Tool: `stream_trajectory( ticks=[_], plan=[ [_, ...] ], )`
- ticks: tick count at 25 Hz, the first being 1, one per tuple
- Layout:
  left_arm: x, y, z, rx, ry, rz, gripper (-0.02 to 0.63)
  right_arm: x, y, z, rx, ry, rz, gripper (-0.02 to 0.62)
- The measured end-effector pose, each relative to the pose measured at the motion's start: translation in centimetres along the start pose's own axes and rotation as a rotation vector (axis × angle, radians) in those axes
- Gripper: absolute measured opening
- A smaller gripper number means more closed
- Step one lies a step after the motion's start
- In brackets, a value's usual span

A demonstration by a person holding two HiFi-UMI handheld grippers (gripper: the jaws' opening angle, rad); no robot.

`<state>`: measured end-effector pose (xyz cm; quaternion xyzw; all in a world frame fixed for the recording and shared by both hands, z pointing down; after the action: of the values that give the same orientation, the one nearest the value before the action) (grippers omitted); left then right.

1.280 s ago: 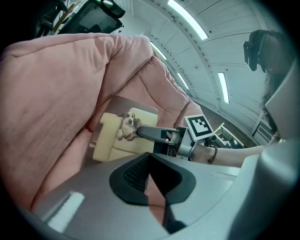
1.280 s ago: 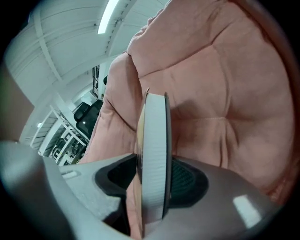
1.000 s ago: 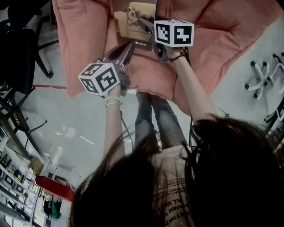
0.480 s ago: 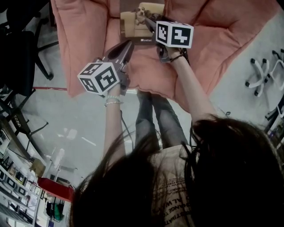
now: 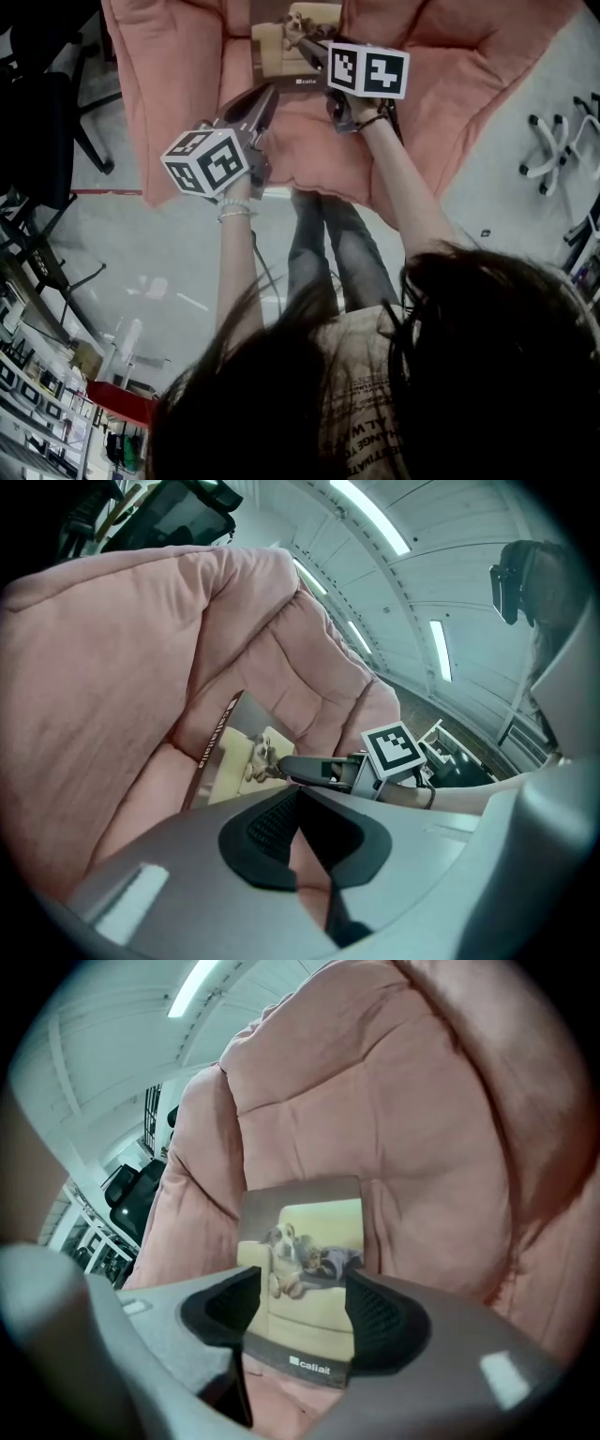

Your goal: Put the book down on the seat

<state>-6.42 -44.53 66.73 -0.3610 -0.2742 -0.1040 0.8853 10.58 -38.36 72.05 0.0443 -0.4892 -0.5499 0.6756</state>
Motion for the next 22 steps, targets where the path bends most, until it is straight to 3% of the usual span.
stream_trajectory(
  ticks=[7, 22],
  plan=[
    [-0.3, 0.7, -0.3, 0.019, 0.001, 0.015, -0.011, -1.3, -1.5, -0.5, -0.030, 0.024, -0.048, 0.248],
    [-3.5, 5.7, -2.5, 0.079, 0.053, 0.054, -0.011, -8.2, -7.6, -1.3, -0.077, 0.120, -0.197, 0.110]
  ],
)
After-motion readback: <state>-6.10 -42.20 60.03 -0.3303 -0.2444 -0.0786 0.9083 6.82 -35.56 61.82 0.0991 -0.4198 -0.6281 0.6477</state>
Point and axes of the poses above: the fingertips, and each gripper's own axes: x forward along the fingers, y to its right, z out of its underside, the point moved 6 cm from there along -x, backward along the fingers, and after that the axes turned 11 degrees about -z, right-handed, at the moved point
